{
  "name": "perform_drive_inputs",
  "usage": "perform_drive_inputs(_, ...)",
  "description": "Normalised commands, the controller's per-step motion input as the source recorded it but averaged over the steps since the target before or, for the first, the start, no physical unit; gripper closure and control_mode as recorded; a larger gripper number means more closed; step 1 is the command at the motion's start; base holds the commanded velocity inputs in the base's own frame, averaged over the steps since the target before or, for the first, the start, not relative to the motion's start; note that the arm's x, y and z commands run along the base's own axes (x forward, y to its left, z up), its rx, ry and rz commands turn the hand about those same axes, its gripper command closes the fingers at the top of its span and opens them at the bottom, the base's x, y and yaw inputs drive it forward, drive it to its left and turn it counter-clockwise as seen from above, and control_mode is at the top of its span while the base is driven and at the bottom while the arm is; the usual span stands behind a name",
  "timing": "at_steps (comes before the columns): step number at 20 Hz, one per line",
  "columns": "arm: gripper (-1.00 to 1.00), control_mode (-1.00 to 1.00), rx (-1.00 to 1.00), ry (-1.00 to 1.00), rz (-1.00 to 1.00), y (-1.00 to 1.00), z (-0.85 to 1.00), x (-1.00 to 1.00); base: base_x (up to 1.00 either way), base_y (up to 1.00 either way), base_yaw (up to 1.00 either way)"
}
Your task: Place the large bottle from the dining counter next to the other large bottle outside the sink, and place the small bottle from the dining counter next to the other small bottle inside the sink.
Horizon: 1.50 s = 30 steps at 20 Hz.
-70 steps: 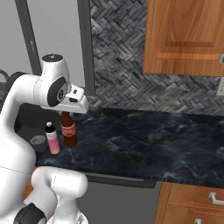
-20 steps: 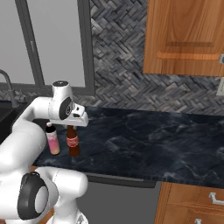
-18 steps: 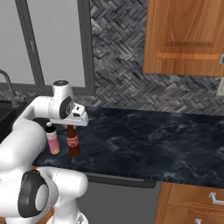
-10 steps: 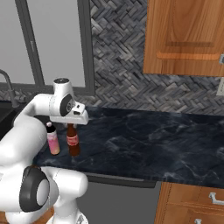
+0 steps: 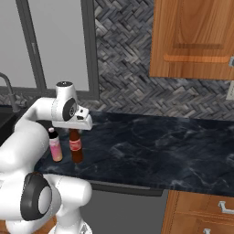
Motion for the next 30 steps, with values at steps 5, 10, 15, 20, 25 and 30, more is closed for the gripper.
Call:
perform_drive_inputs(5,-1.0,-1.0,0.0,0.03,0.0,0.0,0.08,0.16,0.0,0.0,0.0)
perform_drive_inputs(10,-1.0,-1.0,0.0,0.07,0.0,0.0,0.41,0.06,0.0,0.0,0.0)
perform_drive_inputs(15,-1.0,-1.0,0.0,0.07,0.0,0.0,0.36,-0.15,0.0,0.0,0.0)
perform_drive_inputs(20,-1.0,-1.0,0.0,0.07,-0.01,0.0,0.08,-0.63,0.0,0.0,0.0)
perform_drive_inputs(25,-1.0,-1.0,0.0,0.0,0.0,0.0,0.17,-0.85,0.0,0.0,0.0)
perform_drive_inputs(30,-1.0,-1.0,0.0,-0.01,0.0,0.0,0.24,-0.63,0.0,0.0,0.0)
